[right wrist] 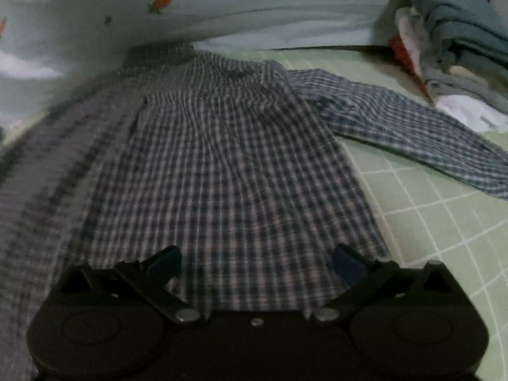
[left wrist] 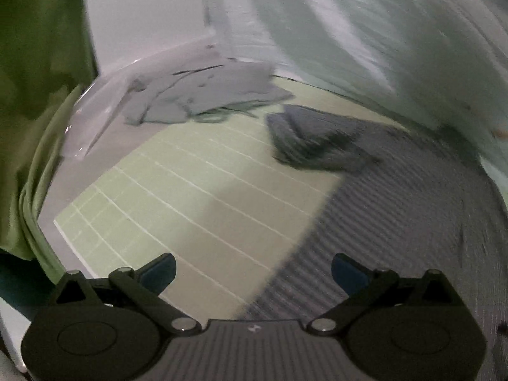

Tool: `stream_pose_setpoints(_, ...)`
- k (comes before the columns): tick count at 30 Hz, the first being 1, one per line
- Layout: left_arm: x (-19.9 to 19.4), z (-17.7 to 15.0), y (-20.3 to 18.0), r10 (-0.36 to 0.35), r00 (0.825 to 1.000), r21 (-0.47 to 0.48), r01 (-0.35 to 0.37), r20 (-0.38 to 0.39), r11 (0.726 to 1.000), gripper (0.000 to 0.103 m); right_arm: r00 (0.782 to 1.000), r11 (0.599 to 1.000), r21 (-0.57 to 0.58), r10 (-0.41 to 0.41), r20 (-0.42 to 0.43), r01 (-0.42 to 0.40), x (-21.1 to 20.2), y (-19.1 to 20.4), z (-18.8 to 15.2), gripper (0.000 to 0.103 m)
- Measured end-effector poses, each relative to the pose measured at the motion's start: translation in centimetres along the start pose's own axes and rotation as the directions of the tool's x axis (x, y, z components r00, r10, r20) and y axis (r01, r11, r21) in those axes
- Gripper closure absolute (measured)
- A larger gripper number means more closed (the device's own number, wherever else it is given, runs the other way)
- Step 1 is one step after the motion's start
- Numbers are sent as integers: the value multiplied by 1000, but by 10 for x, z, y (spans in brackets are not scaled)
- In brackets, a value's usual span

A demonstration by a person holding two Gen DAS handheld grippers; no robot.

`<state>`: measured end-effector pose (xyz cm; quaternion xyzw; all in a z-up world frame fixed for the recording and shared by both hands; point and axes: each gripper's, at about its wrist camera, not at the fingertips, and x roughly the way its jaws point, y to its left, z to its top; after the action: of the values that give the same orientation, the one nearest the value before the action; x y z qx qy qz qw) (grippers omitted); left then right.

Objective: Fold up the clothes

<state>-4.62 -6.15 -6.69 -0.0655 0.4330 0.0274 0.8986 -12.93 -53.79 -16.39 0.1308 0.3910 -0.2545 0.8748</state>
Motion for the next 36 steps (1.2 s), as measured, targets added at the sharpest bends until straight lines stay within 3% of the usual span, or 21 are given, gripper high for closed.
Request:
stream_pose_setpoints(3,26,27,33,-24,1000,-27,24,1,999,0,998,998,28,-59,31,58,0,8,-4,0)
stream_pose_setpoints(7,61,67,47,-54,999,-54,54,-2,997,0,992,992,77,-109,63,104,0,14,-7,0)
stream_pose_setpoints(14,128,123,23,-163,987,-62,163,1,985,2,979,974,150,-182,87,168,8,17,-4,0)
stream_pose_setpoints(17,160,143,7,-210,977,-94,207,-22,974,11,974,969,165,-201,104,182,10,18,-6,0)
stream_pose_setpoints(20,189,156,-7,-214,975,-104,207,-65,973,24,972,965,175,-213,101,193,11,20,-4,0)
stream_pose_setpoints(23,215,163,-14,-220,969,-128,206,-111,970,44,973,965,175,-212,93,194,12,19,-1,0)
stream_pose_setpoints(26,227,166,-16,-240,963,-147,221,-125,964,74,972,967,169,-209,110,189,12,19,-4,0)
stream_pose_setpoints(27,229,167,-16,-254,959,-154,234,-126,960,90,970,967,169,-211,119,190,12,19,-5,0)
stream_pose_setpoints(28,227,168,-17,-262,958,-154,243,-118,958,95,969,967,169,-212,126,190,12,20,-6,0)
stream_pose_setpoints(32,204,174,-22,-280,959,-113,273,-51,955,100,966,967,168,-215,145,190,11,21,-9,0)
stream_pose_setpoints(36,137,173,-24,-315,947,6,315,68,949,100,966,967,169,-215,146,190,11,20,-9,0)
